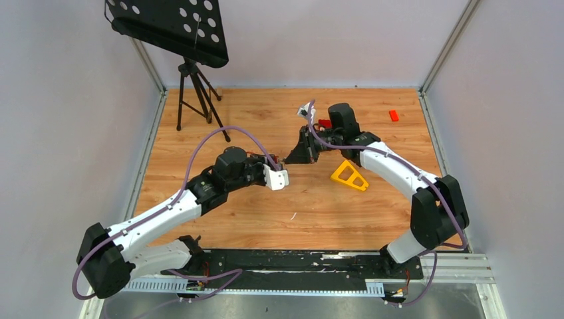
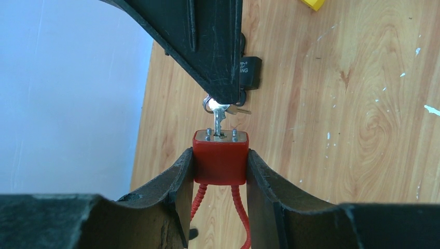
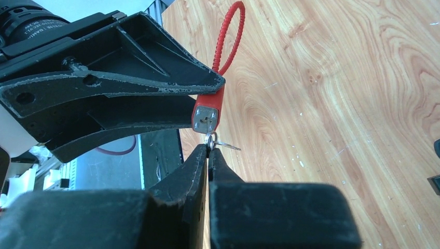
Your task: Unlock with the key
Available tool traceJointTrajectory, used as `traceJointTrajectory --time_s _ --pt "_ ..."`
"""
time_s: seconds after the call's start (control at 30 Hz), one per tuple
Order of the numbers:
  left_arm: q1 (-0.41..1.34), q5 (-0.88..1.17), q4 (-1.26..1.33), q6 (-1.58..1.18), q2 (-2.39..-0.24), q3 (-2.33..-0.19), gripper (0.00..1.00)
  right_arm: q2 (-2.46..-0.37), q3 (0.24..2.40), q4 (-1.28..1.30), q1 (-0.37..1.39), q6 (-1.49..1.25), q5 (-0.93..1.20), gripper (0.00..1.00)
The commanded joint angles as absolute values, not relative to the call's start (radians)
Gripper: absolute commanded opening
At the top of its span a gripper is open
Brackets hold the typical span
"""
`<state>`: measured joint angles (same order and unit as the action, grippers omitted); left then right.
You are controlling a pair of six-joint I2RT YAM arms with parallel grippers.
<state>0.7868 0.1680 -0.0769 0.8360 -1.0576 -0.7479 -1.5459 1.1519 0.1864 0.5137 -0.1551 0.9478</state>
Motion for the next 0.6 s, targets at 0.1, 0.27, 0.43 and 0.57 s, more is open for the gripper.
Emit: traceJointTrajectory --time_s 0.1,0.27,0.43,0.57 --pt "0.829 0.206 -0.022 0.916 -1.034 -0.744 0.00 -1.590 1.196 0.157 0.514 -0.205 0.946 0.00" --pt "0.831 0.210 -0.023 0.939 -1.021 -0.730 0.00 -1.626 1.213 0.156 0.513 -0.220 0.960 0.00" --pt "0.832 0.212 -0.015 0.914 -1.031 -0.736 0.00 -1.651 1.209 0.122 0.520 -0.239 0.978 0.00" --pt "0.832 0.186 -0.005 0.882 -1.042 -0.737 0.00 -1.657 1.196 0.089 0.531 -0.251 0.989 0.00"
